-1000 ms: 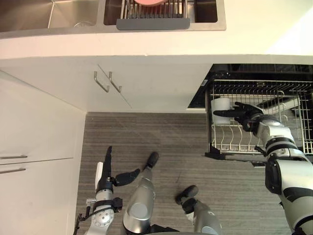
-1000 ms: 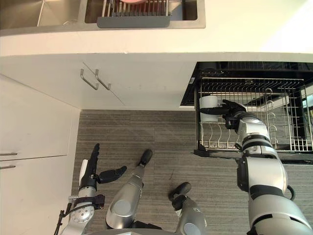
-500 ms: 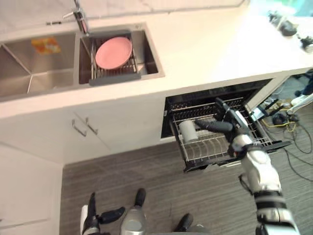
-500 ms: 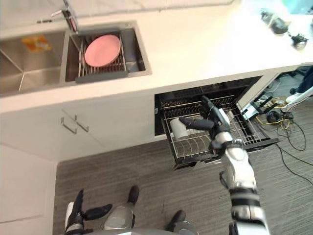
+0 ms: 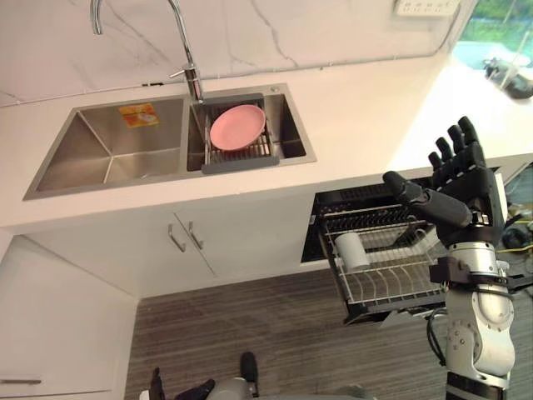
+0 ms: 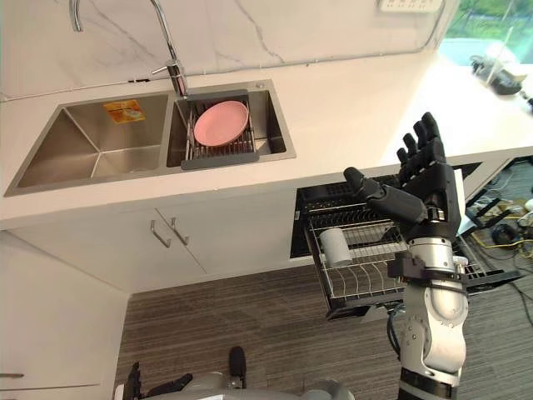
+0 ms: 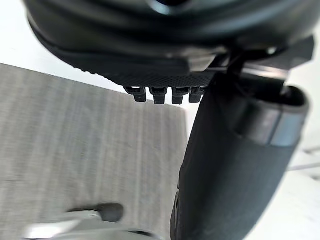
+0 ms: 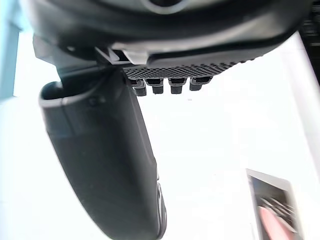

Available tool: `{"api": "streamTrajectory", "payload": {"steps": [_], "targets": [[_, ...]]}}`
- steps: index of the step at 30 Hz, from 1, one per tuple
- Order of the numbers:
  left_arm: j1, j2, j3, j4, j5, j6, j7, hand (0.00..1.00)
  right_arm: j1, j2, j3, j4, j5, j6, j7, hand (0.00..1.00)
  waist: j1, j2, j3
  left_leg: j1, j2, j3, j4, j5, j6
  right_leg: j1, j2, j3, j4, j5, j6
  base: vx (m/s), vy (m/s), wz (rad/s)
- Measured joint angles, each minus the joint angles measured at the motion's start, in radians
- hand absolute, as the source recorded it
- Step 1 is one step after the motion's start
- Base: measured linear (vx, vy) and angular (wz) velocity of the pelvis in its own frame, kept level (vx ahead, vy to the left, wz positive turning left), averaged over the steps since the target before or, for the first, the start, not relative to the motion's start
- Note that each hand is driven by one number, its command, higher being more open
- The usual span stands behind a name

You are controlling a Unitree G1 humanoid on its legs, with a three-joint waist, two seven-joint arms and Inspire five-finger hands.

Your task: Walk over to the sink, pick up the cup, carry it to the dishwasher, place the cup inside the dishwasher, then close the dishwasher door

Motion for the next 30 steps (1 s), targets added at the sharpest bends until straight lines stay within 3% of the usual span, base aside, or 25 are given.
{"api": "streamTrajectory", "payload": {"steps": [1,4,8,12,16,20,23,24,26,27,29,30], "targets": [[-0.019,0.016,0.005,0.001,0.0,0.004,0.0,1.0,0.017,0.0,-0.005,-0.022,-0.006,-0.001,-0.001,1.0,-0.005,-0.017,-0.008,-0.006,-0.008,-0.01,0.0,0.004,-0.006,0.003,0.056,0.025,-0.115,-0.003,0.002,0.06,-0.114,0.65],[-0.049,0.025,0.009,0.009,0.0,0.018,-0.008,1.0,0.025,-0.017,-0.04,-0.04,0.004,-0.022,-0.011,1.0,-0.016,-0.045,-0.03,-0.006,-0.035,-0.034,0.001,0.007,-0.016,0.031,0.093,0.038,-0.247,0.057,0.017,0.09,-0.09,0.4],[-0.044,-0.02,0.068,0.011,-0.001,0.01,-0.009,1.0,0.033,-0.03,-0.075,-0.067,0.036,-0.051,-0.052,1.0,-0.011,-0.022,-0.025,-0.002,-0.029,-0.024,-0.002,-0.008,-0.028,0.051,0.096,0.035,-0.268,0.058,0.016,0.07,-0.024,0.01],[-0.034,-0.045,0.104,0.01,0.0,0.01,-0.011,1.0,0.05,0.012,-0.065,-0.159,0.037,-0.068,-0.074,1.0,-0.007,-0.019,-0.028,0.019,-0.022,0.035,-0.002,-0.023,-0.028,0.088,0.089,0.021,-0.296,0.061,0.021,0.07,-0.001,0.07],[-0.025,-0.052,0.113,0.011,0.02,0.01,-0.009,1.0,0.05,0.024,-0.016,-0.201,0.036,-0.081,-0.072,1.0,0.018,-0.018,-0.04,0.043,-0.024,0.052,-0.003,-0.04,-0.028,0.104,0.086,0.035,-0.299,0.062,0.022,0.06,0.009,-0.12],[-0.022,-0.05,0.124,0.05,0.014,0.008,-0.003,1.0,0.049,0.033,-0.011,-0.193,0.037,-0.082,-0.064,1.0,0.019,-0.014,-0.044,0.065,-0.024,0.057,0.015,-0.06,-0.03,0.131,0.093,0.039,-0.303,0.062,0.022,0.03,-0.001,-0.04],[-0.022,-0.055,0.135,0.084,-0.008,0.001,0.003,1.0,0.05,0.032,-0.021,-0.174,0.078,-0.082,-0.035,1.0,0.019,-0.003,-0.038,-0.049,0.0,0.061,0.269,-0.194,-0.033,0.158,0.1,0.021,-0.333,0.048,0.013,0.0,-0.001,0.03],[-0.02,-0.072,0.147,0.085,-0.006,-0.003,0.004,1.0,0.055,0.031,-0.026,-0.178,0.11,-0.083,-0.022,1.0,0.017,0.026,-0.027,-0.103,0.045,0.087,0.414,-0.256,-0.032,0.174,0.118,0.007,-0.334,0.038,0.0,-0.01,0.014,0.22],[-0.019,-0.082,0.15,0.084,0.0,-0.005,-0.002,1.0,0.062,0.039,-0.044,-0.168,0.122,-0.082,-0.016,1.0,0.017,0.037,-0.021,-0.154,0.078,0.139,0.543,-0.27,-0.052,0.211,0.121,-0.024,-0.338,0.027,-0.005,0.0,0.038,0.55],[-0.017,-0.079,0.148,0.083,0.0,-0.011,-0.006,1.0,0.045,0.033,-0.046,-0.15,0.121,-0.082,-0.016,1.0,0.028,0.031,-0.017,-0.17,0.082,0.175,0.565,-0.289,-0.056,0.232,0.106,-0.032,-0.346,0.025,-0.003,0.0,0.037,0.41],[0.001,-0.083,0.14,0.083,-0.002,-0.016,-0.009,1.0,0.017,0.03,-0.039,-0.127,0.121,-0.082,-0.016,1.0,0.045,0.031,-0.017,-0.178,0.082,0.167,0.449,-0.274,-0.055,0.24,0.085,-0.021,-0.353,0.011,0.01,0.0,0.071,-0.07],[0.021,-0.095,0.142,0.077,-0.008,-0.026,-0.009,1.0,0.019,0.033,-0.029,-0.127,0.121,-0.085,-0.015,1.0,0.055,0.031,-0.017,-0.188,0.084,0.147,0.417,-0.233,-0.066,0.249,0.07,-0.009,-0.358,0.003,0.021,0.06,0.127,-0.24]]}}
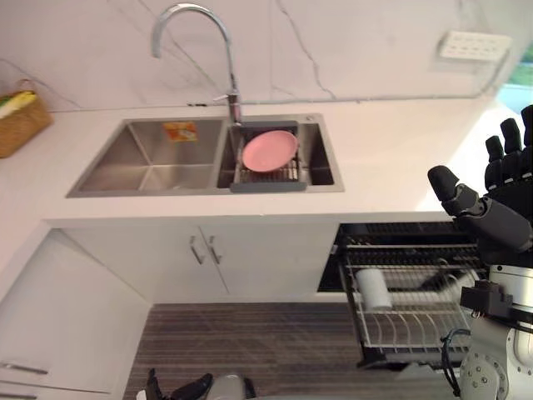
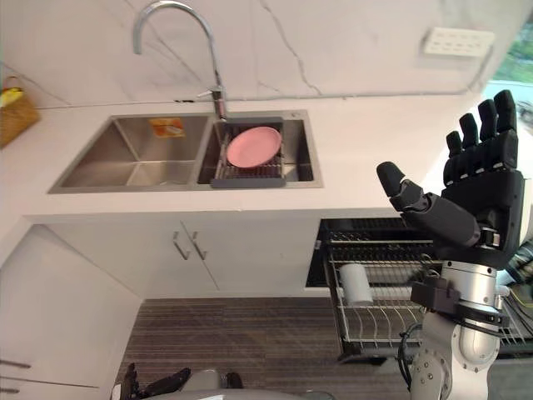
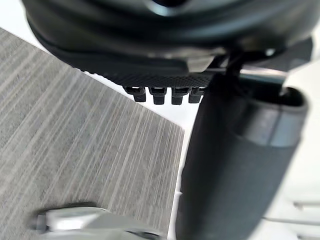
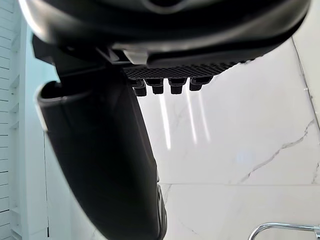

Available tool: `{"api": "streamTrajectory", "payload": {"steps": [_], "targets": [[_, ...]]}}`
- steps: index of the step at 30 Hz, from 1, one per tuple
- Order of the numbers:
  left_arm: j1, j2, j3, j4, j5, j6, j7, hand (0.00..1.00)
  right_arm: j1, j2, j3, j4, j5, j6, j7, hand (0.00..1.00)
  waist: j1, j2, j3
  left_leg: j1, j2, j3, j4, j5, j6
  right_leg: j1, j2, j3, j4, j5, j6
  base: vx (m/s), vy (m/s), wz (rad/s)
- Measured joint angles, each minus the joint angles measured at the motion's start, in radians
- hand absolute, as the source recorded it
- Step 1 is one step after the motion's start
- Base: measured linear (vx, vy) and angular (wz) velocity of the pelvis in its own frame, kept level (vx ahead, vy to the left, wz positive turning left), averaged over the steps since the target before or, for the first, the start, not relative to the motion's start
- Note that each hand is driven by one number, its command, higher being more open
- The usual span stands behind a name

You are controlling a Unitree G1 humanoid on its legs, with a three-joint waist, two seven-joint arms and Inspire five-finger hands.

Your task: Walk over to the sink, pick up the cup, carry it to the dishwasher, place the cup inside the dishwasher, then close the dishwasher door

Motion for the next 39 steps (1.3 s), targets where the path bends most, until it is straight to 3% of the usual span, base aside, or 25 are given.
{"api": "streamTrajectory", "payload": {"steps": [2,3,4,8,11,12,13,14,17,19,20,21,24,31,39], "targets": [[0.031,-0.014,-0.002,-0.004,-0.004,-0.002,-0.003,1.0,0.0,0.0,0.027,0.0,0.0,-0.013,0.001,1.0,0.013,0.002,-0.001,-0.005,0.001,-0.006,0.014,0.04,-0.01,0.0,-0.015,0.041,-0.007,-0.007,0.011,0.15,0.197,-0.5],[0.039,-0.014,0.0,-0.001,-0.018,0.0,-0.007,1.0,0.0,0.001,0.052,-0.001,-0.001,-0.019,0.001,1.0,0.018,-0.006,-0.001,-0.013,-0.012,0.007,0.05,0.019,0.034,-0.002,-0.029,0.083,-0.016,-0.012,0.012,0.28,0.297,-0.66],[0.038,-0.009,-0.004,-0.001,-0.037,0.0,-0.007,1.0,-0.003,-0.006,0.075,-0.002,-0.003,-0.023,0.001,1.0,0.017,-0.013,-0.005,-0.025,-0.022,0.033,0.087,-0.021,0.052,-0.01,-0.049,0.117,-0.019,-0.017,0.009,0.3,0.299,-0.51],[-0.011,0.027,-0.008,0.0,-0.06,0.005,-0.008,1.0,-0.047,-0.034,0.065,0.006,-0.003,-0.023,-0.005,1.0,0.013,-0.041,-0.02,-0.029,-0.062,0.05,0.144,-0.089,0.096,-0.01,-0.089,0.172,0.004,0.032,0.046,0.26,0.225,0.0],[-0.06,0.055,-0.024,0.003,-0.051,0.004,-0.007,1.0,-0.102,-0.037,0.023,0.008,-0.003,-0.027,-0.011,1.0,0.009,-0.055,-0.031,0.033,-0.085,0.047,0.071,-0.113,0.1,-0.099,-0.103,0.164,0.226,0.05,0.045,0.22,0.19,-0.01],[-0.068,0.063,-0.033,0.005,-0.046,0.002,-0.008,1.0,-0.121,-0.037,0.022,0.018,-0.003,-0.038,-0.009,1.0,0.005,-0.062,-0.034,0.074,-0.091,0.053,0.019,-0.117,0.108,-0.198,-0.116,0.166,0.411,0.065,0.039,0.18,0.116,-0.25],[-0.067,0.069,-0.046,0.009,-0.04,0.003,-0.003,1.0,-0.134,-0.038,0.022,0.042,-0.003,-0.052,0.002,1.0,-0.011,-0.067,-0.037,0.119,-0.095,0.054,-0.032,-0.105,0.115,-0.269,-0.116,0.154,0.532,0.05,0.028,0.19,0.108,-0.19],[-0.066,0.076,-0.056,0.013,-0.04,0.003,-0.001,1.0,-0.137,-0.038,0.021,0.051,-0.003,-0.055,0.005,1.0,-0.02,-0.068,-0.04,0.142,-0.096,0.055,-0.055,-0.092,0.109,-0.287,-0.113,0.134,0.55,0.034,0.025,0.21,0.092,-0.06],[-0.078,0.1,-0.081,0.021,-0.029,0.004,0.002,1.0,-0.145,-0.051,0.02,0.082,-0.002,-0.062,0.016,1.0,-0.042,-0.08,-0.055,0.227,-0.095,0.071,-0.12,-0.078,0.113,-0.342,-0.069,0.04,0.424,0.005,0.011,0.24,0.02,-0.04],[-0.11,0.109,-0.101,0.029,-0.009,0.004,0.002,1.0,-0.146,-0.073,0.021,0.083,-0.002,-0.064,0.021,1.0,-0.048,-0.081,-0.061,0.241,-0.096,0.069,-0.126,-0.078,0.105,-0.36,-0.042,0.0,0.286,0.037,-0.001,0.24,-0.047,0.06],[-0.127,0.125,-0.121,0.031,0.009,0.004,0.003,1.0,-0.152,-0.085,0.03,0.087,-0.002,-0.065,0.026,1.0,-0.05,-0.1,-0.073,0.245,-0.109,0.064,-0.11,-0.089,0.085,-0.36,-0.028,-0.022,0.159,0.199,-0.037,0.21,-0.083,0.05],[-0.136,0.119,-0.122,0.039,0.016,0.009,0.003,1.0,-0.152,-0.097,0.036,0.092,-0.002,-0.069,0.028,1.0,-0.052,-0.089,-0.08,0.253,-0.108,0.052,-0.109,-0.1,0.07,-0.344,-0.025,-0.038,0.145,0.194,-0.017,0.26,-0.111,0.0],[-0.141,0.088,-0.121,0.037,0.048,0.021,0.016,1.0,-0.154,-0.117,0.043,0.106,-0.021,-0.069,0.004,1.0,-0.05,-0.062,-0.092,0.264,-0.081,0.032,-0.118,-0.112,0.054,-0.3,0.011,-0.05,0.064,0.205,-0.018,0.19,-0.086,-0.05],[-0.149,0.082,-0.107,0.051,0.079,0.098,0.024,1.0,-0.167,-0.121,0.049,0.118,-0.046,-0.065,-0.033,1.0,-0.048,-0.062,-0.094,0.294,-0.081,0.027,-0.181,-0.115,0.049,-0.21,0.05,-0.055,-0.138,0.294,-0.014,0.05,-0.024,-0.02],[-0.122,0.097,-0.061,0.11,0.081,0.137,0.063,1.0,-0.167,-0.108,0.091,0.116,-0.046,-0.05,0.03,1.0,-0.035,-0.056,-0.089,0.319,-0.084,0.061,-0.218,-0.106,0.052,-0.215,0.061,-0.018,-0.148,0.298,-0.011,-0.03,0.0,-0.12]]}}
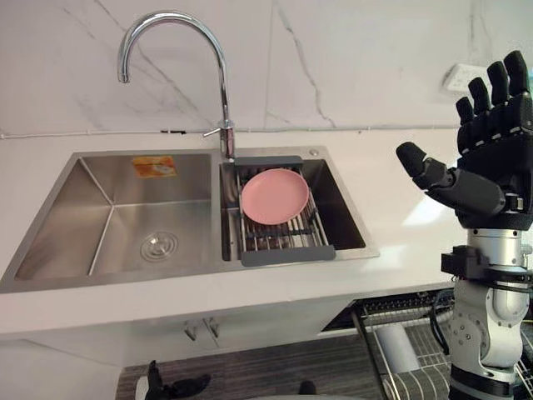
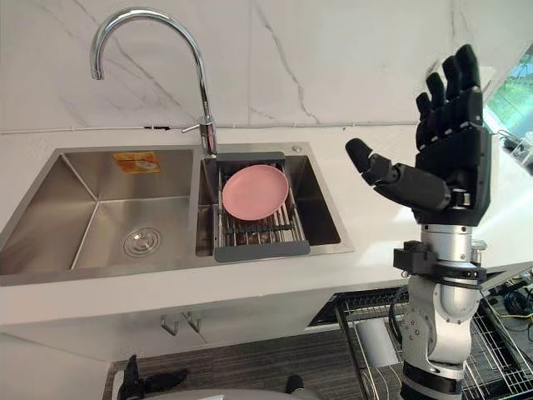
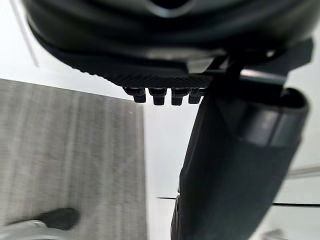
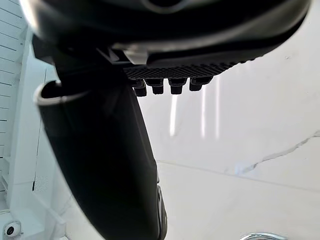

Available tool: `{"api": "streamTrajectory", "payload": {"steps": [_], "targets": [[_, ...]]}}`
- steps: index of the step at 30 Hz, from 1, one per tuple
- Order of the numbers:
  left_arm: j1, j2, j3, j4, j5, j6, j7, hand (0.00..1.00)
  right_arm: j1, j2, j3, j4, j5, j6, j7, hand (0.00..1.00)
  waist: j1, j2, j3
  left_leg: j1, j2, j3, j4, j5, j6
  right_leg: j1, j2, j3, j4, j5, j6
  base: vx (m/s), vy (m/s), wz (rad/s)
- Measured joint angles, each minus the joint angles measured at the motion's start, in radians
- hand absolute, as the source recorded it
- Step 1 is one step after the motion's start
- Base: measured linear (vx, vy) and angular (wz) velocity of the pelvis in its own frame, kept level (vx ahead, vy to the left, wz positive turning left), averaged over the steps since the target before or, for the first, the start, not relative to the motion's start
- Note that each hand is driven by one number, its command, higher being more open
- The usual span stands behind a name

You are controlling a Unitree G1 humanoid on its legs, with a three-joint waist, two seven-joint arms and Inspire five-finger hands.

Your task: Walk over to the sink, pick up the cup, carry it to the dishwasher, place the cup inside the dishwasher, then close the dishwasher door

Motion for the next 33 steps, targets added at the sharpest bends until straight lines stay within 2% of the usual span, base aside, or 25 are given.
{"api": "streamTrajectory", "payload": {"steps": [2,5,6,7,8,9,11,14,15,21,25,28,31,32,33], "targets": [[0.015,-0.018,0.058,0.008,-0.078,-0.001,0.011,1.0,0.003,0.001,0.012,0.001,0.002,0.003,0.003,1.0,0.018,0.005,0.006,0.006,0.01,0.025,0.017,-0.007,-0.012,0.003,0.008,0.022,0.001,-0.013,-0.005,-0.02,-0.034,-0.29],[0.023,-0.029,0.118,0.006,-0.143,-0.001,0.027,1.0,0.011,0.0,0.013,0.001,0.014,0.002,0.012,1.0,0.025,-0.006,0.032,-0.076,0.039,0.024,0.219,-0.027,-0.039,0.018,0.001,0.033,0.004,-0.016,-0.02,-0.05,-0.064,-0.01],[0.027,-0.038,0.132,-0.002,-0.135,0.002,0.027,1.0,0.011,0.0,0.013,0.001,0.016,0.002,0.018,1.0,0.037,-0.02,0.049,-0.117,0.051,0.029,0.303,-0.045,-0.036,0.026,-0.01,0.045,0.004,-0.019,-0.027,-0.09,-0.058,-0.03],[0.03,-0.044,0.136,-0.005,-0.126,0.003,0.027,1.0,0.013,0.001,0.009,0.001,0.016,0.003,0.019,1.0,0.047,-0.017,0.052,-0.122,0.056,0.034,0.294,-0.056,-0.029,0.027,-0.012,0.053,0.004,-0.023,-0.034,-0.12,-0.033,-0.16],[0.054,-0.075,0.137,-0.034,-0.108,0.008,0.025,1.0,0.025,0.006,0.003,-0.011,0.016,0.004,0.02,1.0,0.053,0.023,0.057,-0.136,0.112,0.045,0.209,-0.035,-0.04,0.033,0.009,0.054,-0.002,-0.042,-0.021,-0.12,-0.023,-0.17],[0.062,-0.086,0.138,-0.041,-0.105,0.008,0.025,1.0,0.038,0.013,0.006,-0.02,0.016,0.005,0.022,1.0,0.055,0.029,0.057,-0.133,0.122,0.057,0.218,-0.02,-0.053,0.034,0.01,0.058,-0.002,-0.044,-0.017,-0.1,-0.006,-0.22],[0.085,-0.091,0.14,-0.05,-0.106,0.009,0.019,1.0,0.079,0.041,0.018,-0.064,0.016,0.014,0.027,1.0,0.056,0.031,0.051,-0.117,0.11,0.072,0.19,-0.024,-0.053,0.034,0.005,0.074,-0.002,-0.051,-0.008,-0.01,0.023,-0.23],[0.093,-0.099,0.14,-0.047,-0.135,0.008,0.018,1.0,0.094,0.049,0.057,-0.138,0.016,0.007,0.058,1.0,0.053,0.035,0.046,-0.095,0.087,0.112,0.14,0.001,-0.047,0.015,-0.007,0.113,-0.002,-0.026,-0.001,0.03,0.021,-0.27],[0.047,-0.081,0.118,-0.073,-0.132,-0.023,0.02,1.0,0.096,0.066,0.12,-0.122,0.015,0.028,0.086,1.0,0.058,-0.005,0.001,-0.062,0.003,0.028,0.02,0.074,-0.015,-0.003,-0.05,0.09,-0.002,-0.002,0.025,0.0,0.005,-0.08],[0.046,-0.079,0.118,-0.071,-0.134,-0.023,0.015,1.0,0.096,0.066,0.12,-0.119,0.015,0.028,0.086,1.0,0.06,-0.007,0.002,-0.063,0.001,0.021,0.022,0.074,-0.015,-0.003,-0.05,0.088,-0.002,-0.002,0.025,0.0,0.0,0.01],[0.023,-0.046,0.119,-0.018,-0.223,-0.008,-0.085,1.0,0.095,0.063,0.117,-0.07,0.012,0.043,0.089,1.0,0.058,-0.026,0.002,-0.062,-0.002,0.005,0.018,0.075,-0.015,0.0,-0.052,0.08,-0.002,-0.001,0.026,-0.02,-0.009,0.06],[0.005,-0.011,0.112,0.017,-0.26,0.016,-0.165,1.0,0.09,0.029,0.115,0.011,-0.086,0.08,0.1,1.0,0.056,-0.052,0.005,-0.049,-0.007,-0.021,0.018,0.077,-0.015,0.015,-0.055,0.068,-0.002,-0.001,0.026,-0.05,-0.015,0.09],[-0.006,0.021,0.083,0.033,-0.305,0.044,-0.24,1.0,0.083,-0.028,0.136,0.048,-0.33,0.101,0.095,1.0,0.058,-0.071,0.007,-0.046,-0.009,-0.018,0.016,0.078,-0.015,0.016,-0.059,0.065,-0.002,-0.002,0.026,-0.07,-0.008,-0.01],[-0.017,0.032,0.078,0.052,-0.327,0.062,-0.269,1.0,0.071,-0.053,0.154,0.054,-0.494,0.101,0.078,1.0,0.058,-0.075,0.009,-0.045,-0.01,-0.015,0.017,0.078,-0.014,0.016,-0.059,0.067,-0.002,-0.002,0.026,-0.06,-0.011,-0.05],[-0.018,0.036,0.077,0.054,-0.333,0.072,-0.282,1.0,0.059,-0.066,0.169,0.059,-0.577,0.101,0.064,1.0,0.058,-0.077,0.01,-0.045,-0.01,-0.014,0.016,0.078,-0.014,0.015,-0.059,0.068,-0.002,-0.002,0.026,-0.06,-0.013,-0.06]]}}
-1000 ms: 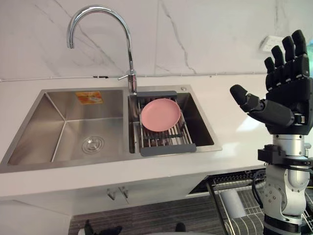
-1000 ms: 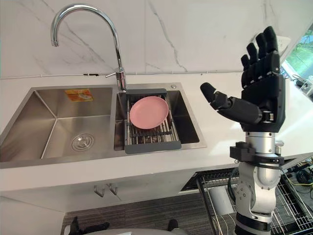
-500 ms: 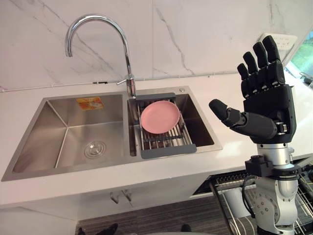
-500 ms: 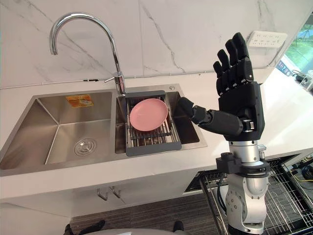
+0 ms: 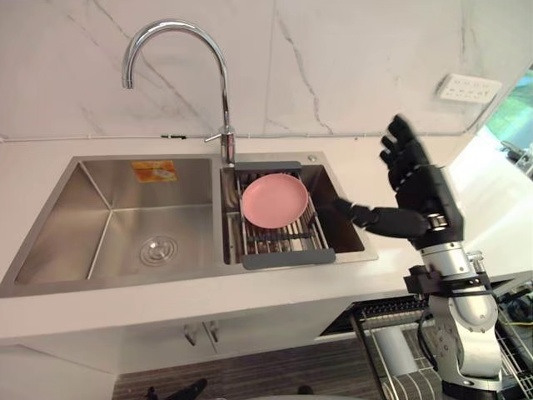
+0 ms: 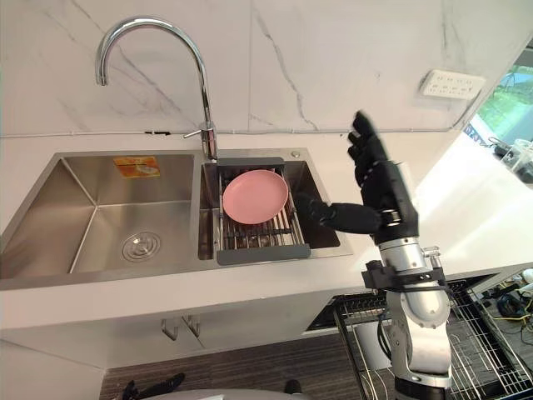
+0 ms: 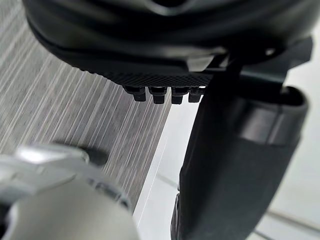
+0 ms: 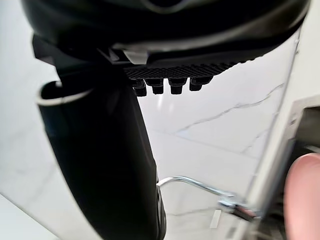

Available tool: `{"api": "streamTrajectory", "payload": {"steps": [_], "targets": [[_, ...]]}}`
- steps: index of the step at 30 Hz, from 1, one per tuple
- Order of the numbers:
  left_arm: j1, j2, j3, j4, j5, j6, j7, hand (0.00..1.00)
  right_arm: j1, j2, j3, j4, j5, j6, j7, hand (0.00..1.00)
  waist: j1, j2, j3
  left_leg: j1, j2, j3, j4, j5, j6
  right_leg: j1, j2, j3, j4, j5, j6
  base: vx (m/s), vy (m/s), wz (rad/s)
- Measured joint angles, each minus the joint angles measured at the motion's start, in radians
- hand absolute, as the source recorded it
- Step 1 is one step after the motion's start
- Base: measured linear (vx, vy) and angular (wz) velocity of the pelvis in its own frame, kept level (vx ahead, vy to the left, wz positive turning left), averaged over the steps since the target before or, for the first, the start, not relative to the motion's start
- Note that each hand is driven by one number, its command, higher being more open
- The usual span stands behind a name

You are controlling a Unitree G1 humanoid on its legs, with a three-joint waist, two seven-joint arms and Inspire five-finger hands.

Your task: Walk over to the sink, pick up the cup, carry it to the dishwasher, place the cup inside the dishwasher, then close the dishwasher door

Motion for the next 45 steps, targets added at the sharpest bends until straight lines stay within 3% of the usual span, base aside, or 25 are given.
{"api": "streamTrajectory", "payload": {"steps": [6,11,19,27,39,45], "targets": [[-0.007,0.014,-0.013,0.0,0.036,0.024,0.029,1.0,-0.104,-0.068,0.092,0.026,-0.512,-0.031,-0.097,1.0,-0.001,-0.001,0.001,0.002,0.009,0.01,-0.009,0.003,-0.006,-0.008,0.006,0.006,0.0,-0.003,-0.005,-0.02,-0.016,-0.04],[-0.017,0.021,-0.02,0.0,0.065,0.047,0.041,1.0,-0.192,-0.107,0.193,0.104,-0.681,-0.035,-0.114,1.0,0.005,-0.001,0.0,0.002,0.015,-0.002,-0.017,0.009,-0.012,-0.008,0.013,-0.008,0.0,-0.001,-0.007,0.0,-0.033,0.01],[-0.028,0.022,-0.02,0.0,0.085,0.065,0.044,1.0,-0.315,-0.135,0.343,0.373,-0.746,-0.008,-0.154,1.0,0.029,0.0,0.001,0.002,0.004,-0.044,-0.056,0.039,-0.013,-0.001,0.01,-0.059,0.0,0.001,-0.005,-0.02,-0.023,0.15],[-0.015,0.016,-0.019,-0.003,0.086,0.07,0.045,1.0,-0.371,-0.134,0.407,0.609,-0.755,0.021,-0.197,1.0,0.052,0.01,0.009,0.001,-0.011,-0.079,-0.097,0.07,-0.01,0.0,-0.001,-0.094,0.0,0.003,-0.003,-0.04,-0.009,0.14],[-0.015,0.009,-0.018,-0.015,0.085,0.077,0.045,1.0,-0.455,-0.132,0.481,0.725,-0.844,0.03,-0.343,1.0,0.056,0.023,0.025,0.001,-0.015,-0.105,-0.125,0.095,-0.01,0.0,-0.005,-0.126,0.0,0.003,-0.003,-0.04,-0.014,0.07],[-0.013,0.005,-0.018,-0.023,0.086,0.065,0.059,1.0,-0.492,-0.13,0.522,0.808,-0.872,0.03,-0.38,1.0,0.075,0.022,0.031,-0.002,-0.017,-0.118,-0.129,0.097,-0.009,0.003,-0.006,-0.143,0.0,0.003,-0.003,-0.01,-0.005,0.07]]}}
